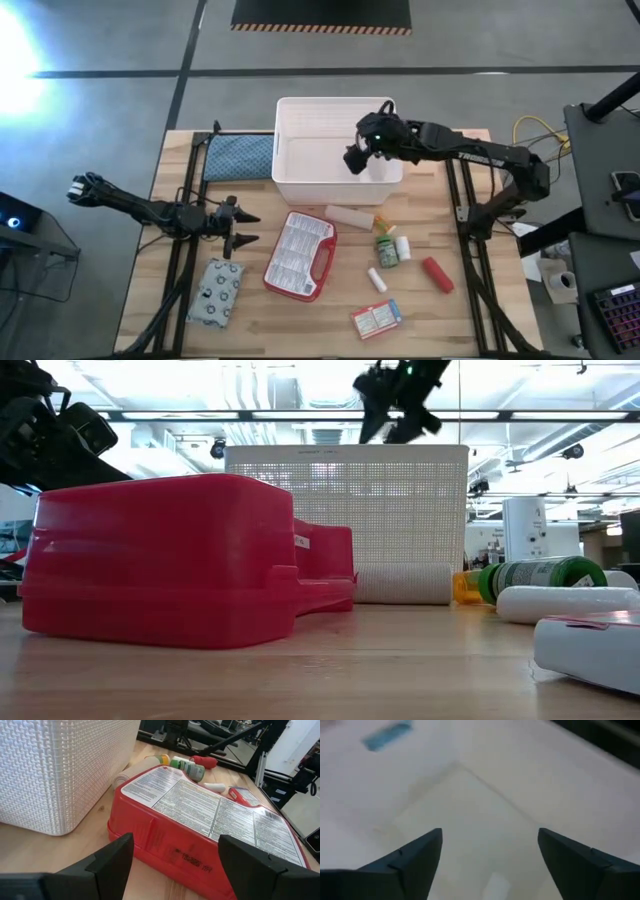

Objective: Pick & place medical supplies in basket/bin
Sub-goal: Put the red bandage into the white bin

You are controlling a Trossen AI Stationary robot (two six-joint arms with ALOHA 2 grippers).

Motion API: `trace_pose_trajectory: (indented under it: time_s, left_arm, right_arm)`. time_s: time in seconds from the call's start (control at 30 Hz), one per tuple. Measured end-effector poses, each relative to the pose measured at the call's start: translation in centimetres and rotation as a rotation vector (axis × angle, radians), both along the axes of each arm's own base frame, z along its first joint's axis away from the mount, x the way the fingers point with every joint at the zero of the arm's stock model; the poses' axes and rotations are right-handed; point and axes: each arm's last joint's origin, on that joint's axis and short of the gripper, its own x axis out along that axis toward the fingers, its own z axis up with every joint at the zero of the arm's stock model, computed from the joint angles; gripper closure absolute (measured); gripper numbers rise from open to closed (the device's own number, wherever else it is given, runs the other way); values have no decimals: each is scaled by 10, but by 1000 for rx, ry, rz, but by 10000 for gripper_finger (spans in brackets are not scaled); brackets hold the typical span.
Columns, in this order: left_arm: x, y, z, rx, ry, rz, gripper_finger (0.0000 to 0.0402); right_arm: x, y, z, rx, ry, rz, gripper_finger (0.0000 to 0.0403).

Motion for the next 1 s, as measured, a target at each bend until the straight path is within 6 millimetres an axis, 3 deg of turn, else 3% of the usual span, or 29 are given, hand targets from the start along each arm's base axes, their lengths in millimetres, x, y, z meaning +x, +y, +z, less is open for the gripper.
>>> trace_pose_trajectory:
  time_s: [0.17,0.33,0.5,0.63,0.77,1.0]
  left_arm:
    - [0,0,0,0,0,0,133]
    - [0,0,0,4,-2,14,133]
    - [0,1,0,10,-5,33,133]
    - [0,1,0,10,-5,34,133]
    - [0,1,1,-52,-19,53,133]
    - [1,1,3,-411,-58,160,133]
  right_arm:
    - [-11,44,38,-89,-91,148,74]
    - [-37,75,49,16,-126,146,76]
    - [-74,95,28,300,100,-59,76]
    - [-99,110,12,403,294,-258,76]
    - [-103,130,-10,480,392,-208,76]
    - [-120,171,-66,629,680,-168,76]
